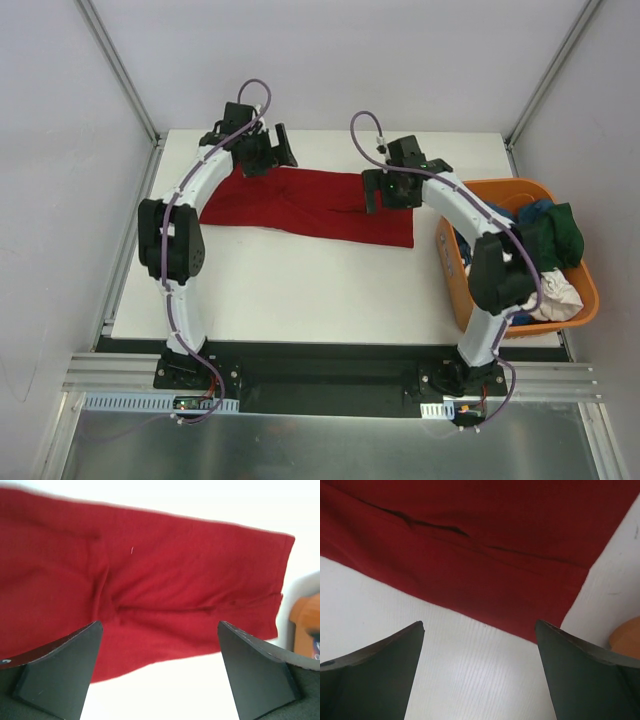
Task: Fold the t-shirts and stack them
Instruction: Fold the tshirt
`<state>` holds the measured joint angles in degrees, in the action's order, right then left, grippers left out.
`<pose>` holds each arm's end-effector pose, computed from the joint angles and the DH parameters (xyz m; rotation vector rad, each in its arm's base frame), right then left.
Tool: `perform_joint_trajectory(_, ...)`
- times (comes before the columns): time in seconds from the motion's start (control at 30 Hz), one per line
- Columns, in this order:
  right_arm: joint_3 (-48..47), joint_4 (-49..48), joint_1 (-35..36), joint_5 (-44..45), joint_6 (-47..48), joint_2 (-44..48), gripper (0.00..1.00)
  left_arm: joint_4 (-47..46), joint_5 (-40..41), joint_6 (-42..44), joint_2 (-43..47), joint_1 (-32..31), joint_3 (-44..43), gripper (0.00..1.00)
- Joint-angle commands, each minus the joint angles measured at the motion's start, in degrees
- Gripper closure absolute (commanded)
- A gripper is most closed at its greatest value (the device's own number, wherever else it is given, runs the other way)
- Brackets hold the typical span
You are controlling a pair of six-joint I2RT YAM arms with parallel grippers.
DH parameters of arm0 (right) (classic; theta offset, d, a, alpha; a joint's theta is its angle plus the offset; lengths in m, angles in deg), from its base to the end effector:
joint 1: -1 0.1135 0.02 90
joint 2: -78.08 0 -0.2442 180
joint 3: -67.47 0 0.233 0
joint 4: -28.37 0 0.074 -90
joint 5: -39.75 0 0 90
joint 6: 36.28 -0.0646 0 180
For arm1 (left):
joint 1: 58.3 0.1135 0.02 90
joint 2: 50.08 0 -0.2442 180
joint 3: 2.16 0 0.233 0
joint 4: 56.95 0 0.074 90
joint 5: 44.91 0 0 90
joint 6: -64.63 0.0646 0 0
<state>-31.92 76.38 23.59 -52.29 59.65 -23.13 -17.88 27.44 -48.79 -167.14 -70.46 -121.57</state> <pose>0.3590 0.1518 0.2398 -0.6183 2.3680 0.1728 0.4578 -0.1187 0.2595 -0.0465 2.2618 -0.6791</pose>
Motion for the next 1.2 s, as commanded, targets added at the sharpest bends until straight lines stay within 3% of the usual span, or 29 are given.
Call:
perform_joint_trajectory(0.0, -9.7, 0.6, -0.4, -1.6, 1.5, -9.5, 0.03, 0.6, -3.3, -2.8, 3.7, 3.1, 7.4, 0.01)
perform_joint_trajectory(0.2, -24.1, 4.9, -1.1, -5.7, 1.3, -24.1, 0.03, 0.9, -7.2, -6.2, -0.4, 7.1, 10.6, 0.01)
perform_joint_trajectory(0.3, -22.7, 4.7, -1.1, -7.2, 0.4, -26.4, 0.03, 0.9, -7.7, -9.1, -4.4, 7.2, 9.6, 0.00)
perform_joint_trajectory(0.4, -16.5, 1.5, -0.9, -11.7, -2.8, -24.1, 0.03, 0.9, -7.1, -13.0, -8.9, 7.2, 5.8, 0.01)
perform_joint_trajectory(0.57, 6.8, -7.8, 1.3, -15.5, -5.8, -13.4, 0.03, 0.8, -8.5, -18.8, -17.8, 5.7, -4.6, 0.01)
perform_joint_trajectory(0.67, 17.6, -9.3, 4.9, -15.0, -7.6, -6.3, 0.03, 0.6, -9.9, -21.9, -24.4, 2.9, -12.7, 0.01)
perform_joint_trajectory(0.77, 24.8, -10.0, 13.5, -17.3, -10.1, -0.2, 0.03, -0.8, -11.9, -23.8, -31.4, -1.3, -26.5, 0.01)
perform_joint_trajectory(0.83, 25.8, -9.2, 18.3, -18.1, -11.2, 2.2, 0.03, -2.9, -12.1, -24.7, -35.7, -3.0, -30.8, 0.01)
perform_joint_trajectory(0.97, 21.4, -6.3, 30.2, -18.1, -10.1, 2.2, 0.03, -23.9, -13.6, -34.5, -38.9, -4.7, -30.3, 0.00)
perform_joint_trajectory(1.07, 17.4, -5.0, 32.0, -15.5, -10.3, 1.9, 0.03, -32.7, -13.0, -39.4, -41.4, -4.7, -31.9, 0.01)
perform_joint_trajectory(1.17, 15.1, -4.0, 31.9, -11.9, -10.6, 4.0, 0.03, -35.2, -10.5, -39.4, -41.9, -4.8, -32.4, 0.01)
